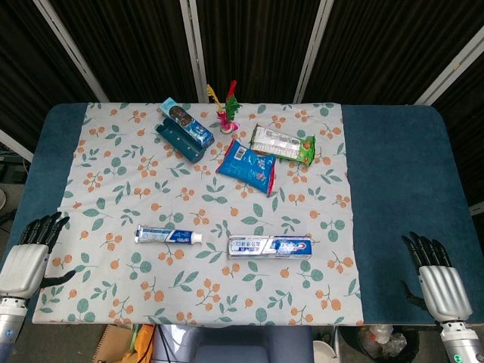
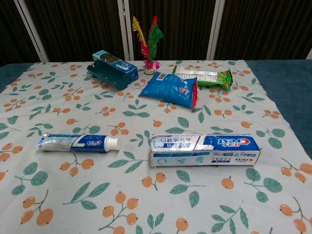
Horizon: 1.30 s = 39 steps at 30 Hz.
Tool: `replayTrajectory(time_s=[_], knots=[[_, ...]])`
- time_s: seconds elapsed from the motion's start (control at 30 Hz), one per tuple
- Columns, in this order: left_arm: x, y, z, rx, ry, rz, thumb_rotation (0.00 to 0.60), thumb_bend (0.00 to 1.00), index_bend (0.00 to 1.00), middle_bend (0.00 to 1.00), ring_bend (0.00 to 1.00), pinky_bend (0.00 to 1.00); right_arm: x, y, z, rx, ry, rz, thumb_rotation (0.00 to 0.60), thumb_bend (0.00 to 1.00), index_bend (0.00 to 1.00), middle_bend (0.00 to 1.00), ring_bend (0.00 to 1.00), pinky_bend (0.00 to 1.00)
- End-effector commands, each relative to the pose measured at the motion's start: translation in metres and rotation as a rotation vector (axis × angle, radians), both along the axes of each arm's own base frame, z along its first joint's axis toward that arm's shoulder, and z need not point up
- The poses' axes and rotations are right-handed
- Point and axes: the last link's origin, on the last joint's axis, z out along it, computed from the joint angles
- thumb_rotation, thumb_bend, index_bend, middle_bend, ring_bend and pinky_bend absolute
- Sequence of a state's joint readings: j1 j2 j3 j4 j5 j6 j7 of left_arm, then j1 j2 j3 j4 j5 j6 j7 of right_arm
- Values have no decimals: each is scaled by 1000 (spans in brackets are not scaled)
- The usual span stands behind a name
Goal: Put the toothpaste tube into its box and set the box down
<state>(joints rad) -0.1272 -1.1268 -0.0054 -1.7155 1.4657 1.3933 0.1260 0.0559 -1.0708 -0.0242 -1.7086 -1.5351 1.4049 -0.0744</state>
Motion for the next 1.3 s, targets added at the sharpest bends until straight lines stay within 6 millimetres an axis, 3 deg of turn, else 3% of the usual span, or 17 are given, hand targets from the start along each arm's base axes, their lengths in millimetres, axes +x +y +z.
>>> replayTrajectory(time_s=[0.03,0.3,0.57,0.87,1.07,1.3], knots=[[0,0,0,-1,-1,0,600,18,0,0,0,0,0,0,0,-1,0,1,600,363,0,0,0,0],[0,0,0,-1,-1,-1,600,18,0,0,0,0,3,0,0,-2,-17,4,600,362,0,0,0,0],[1,0,-2,-4,-11,-1,600,18,0,0,0,0,25,-11,-10,11,-101,45,600,363,0,0,0,0],[0,2,-2,-14,-11,6,600,18,0,0,0,0,91,-67,-55,98,-211,125,600,362,0,0,0,0],[-1,2,-2,-18,-16,13,600,18,0,0,0,0,130,-88,-92,182,-225,144,600,362,0,0,0,0],[-1,3,-2,-31,-21,23,600,18,0,0,0,0,156,-95,-133,302,-185,137,600,362,0,0,0,0]])
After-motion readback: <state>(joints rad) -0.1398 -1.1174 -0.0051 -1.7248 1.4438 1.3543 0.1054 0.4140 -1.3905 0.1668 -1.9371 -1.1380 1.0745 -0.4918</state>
